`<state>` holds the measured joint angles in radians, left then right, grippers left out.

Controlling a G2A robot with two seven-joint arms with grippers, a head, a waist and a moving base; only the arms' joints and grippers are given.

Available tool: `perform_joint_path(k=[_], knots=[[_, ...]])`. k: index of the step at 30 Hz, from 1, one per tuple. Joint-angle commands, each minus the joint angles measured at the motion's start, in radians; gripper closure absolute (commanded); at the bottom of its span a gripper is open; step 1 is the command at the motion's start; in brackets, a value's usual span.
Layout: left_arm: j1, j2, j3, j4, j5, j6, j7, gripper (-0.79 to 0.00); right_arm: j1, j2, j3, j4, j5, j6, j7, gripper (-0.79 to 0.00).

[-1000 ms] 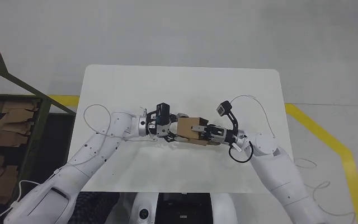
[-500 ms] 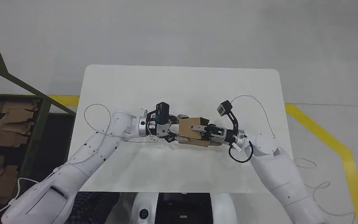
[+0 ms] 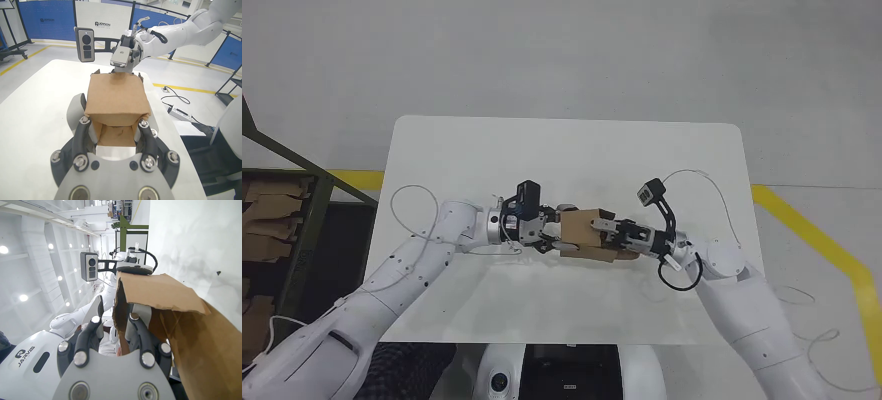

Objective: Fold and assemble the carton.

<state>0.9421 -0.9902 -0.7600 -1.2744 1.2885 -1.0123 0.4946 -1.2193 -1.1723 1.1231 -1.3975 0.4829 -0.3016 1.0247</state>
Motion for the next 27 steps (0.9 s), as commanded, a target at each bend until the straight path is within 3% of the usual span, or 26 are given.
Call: perform_joint_path(k=[1,15,20,27], knots=[[0.0,0.002,0.001,0.0,-0.004,0.0,0.005,-0.403,-0.007,0.004,0.014,-0.007,-0.005,0.0,-0.005,-0.237],[-0.008,0.011,-0.02,0.042,-0.031,0.0,0.026,-0.416,-0.178,0.049,0.199,-0.187,-0.062,0.027,-0.056,-0.188],[-0.008,0.008,-0.038,0.06,-0.055,0.001,0.03,-0.434,-0.232,0.055,0.18,-0.268,-0.112,0.057,-0.041,-0.182],[0.003,0.002,-0.049,0.046,-0.055,0.0,0.023,-0.44,-0.221,0.052,0.128,-0.28,-0.171,0.094,-0.073,-0.185]])
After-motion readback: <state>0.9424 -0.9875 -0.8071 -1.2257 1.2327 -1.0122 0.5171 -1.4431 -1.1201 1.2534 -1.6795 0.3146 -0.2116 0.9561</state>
